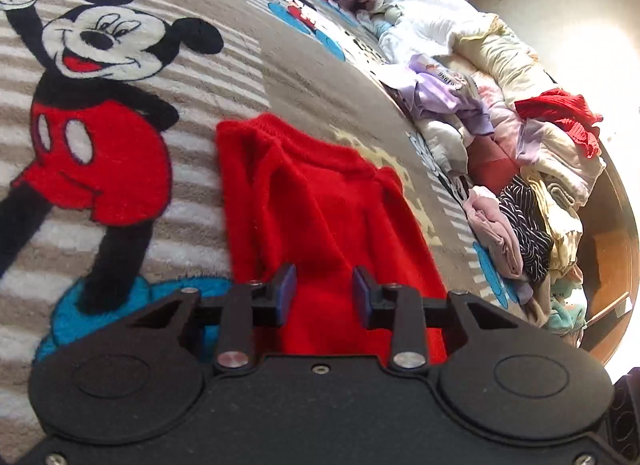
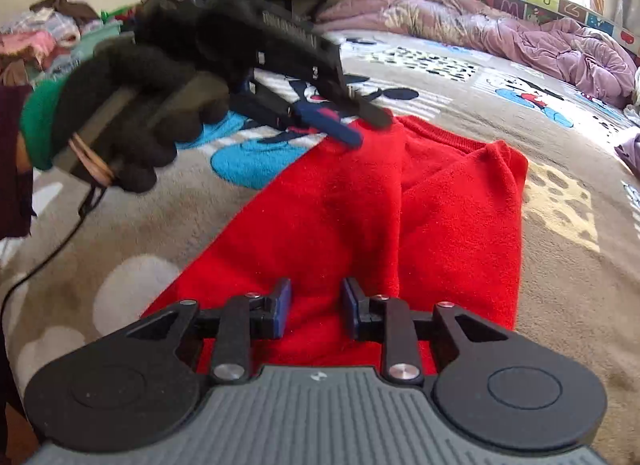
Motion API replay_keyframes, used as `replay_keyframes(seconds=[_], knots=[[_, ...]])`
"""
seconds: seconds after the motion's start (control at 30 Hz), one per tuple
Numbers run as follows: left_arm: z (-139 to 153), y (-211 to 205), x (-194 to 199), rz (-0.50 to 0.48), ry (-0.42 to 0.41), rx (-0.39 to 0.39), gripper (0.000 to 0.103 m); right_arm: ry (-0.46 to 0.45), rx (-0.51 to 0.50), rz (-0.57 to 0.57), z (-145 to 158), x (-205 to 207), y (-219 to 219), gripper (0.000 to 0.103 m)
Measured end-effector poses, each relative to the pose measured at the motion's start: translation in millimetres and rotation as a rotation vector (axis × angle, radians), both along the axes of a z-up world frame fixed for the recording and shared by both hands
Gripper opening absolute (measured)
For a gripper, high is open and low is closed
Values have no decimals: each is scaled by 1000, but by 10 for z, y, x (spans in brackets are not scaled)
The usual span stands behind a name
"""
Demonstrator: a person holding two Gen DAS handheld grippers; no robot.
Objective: Fold clothes
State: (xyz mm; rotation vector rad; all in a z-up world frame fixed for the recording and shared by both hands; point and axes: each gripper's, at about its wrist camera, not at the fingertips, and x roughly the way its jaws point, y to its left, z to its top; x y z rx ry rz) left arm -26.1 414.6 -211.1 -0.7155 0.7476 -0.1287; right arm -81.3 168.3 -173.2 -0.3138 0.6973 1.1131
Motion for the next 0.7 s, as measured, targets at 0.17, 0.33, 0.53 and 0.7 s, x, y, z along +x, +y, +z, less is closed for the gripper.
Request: replay_keyframes(seconds=[0.17, 0.33, 0.53, 0.7], knots=[[300, 69, -124, -17, -79, 53, 37, 36, 45, 0, 286, 55, -227, 28], [347, 403, -160, 43, -58, 115, 39, 153, 131, -138, 301, 689, -594, 31], [92, 683, 193, 40, 31, 81, 44, 367, 269, -261, 46, 1712, -658, 50], [-34, 834, 429, 17, 34, 2, 45, 559, 345, -286, -303, 2381, -463, 62]])
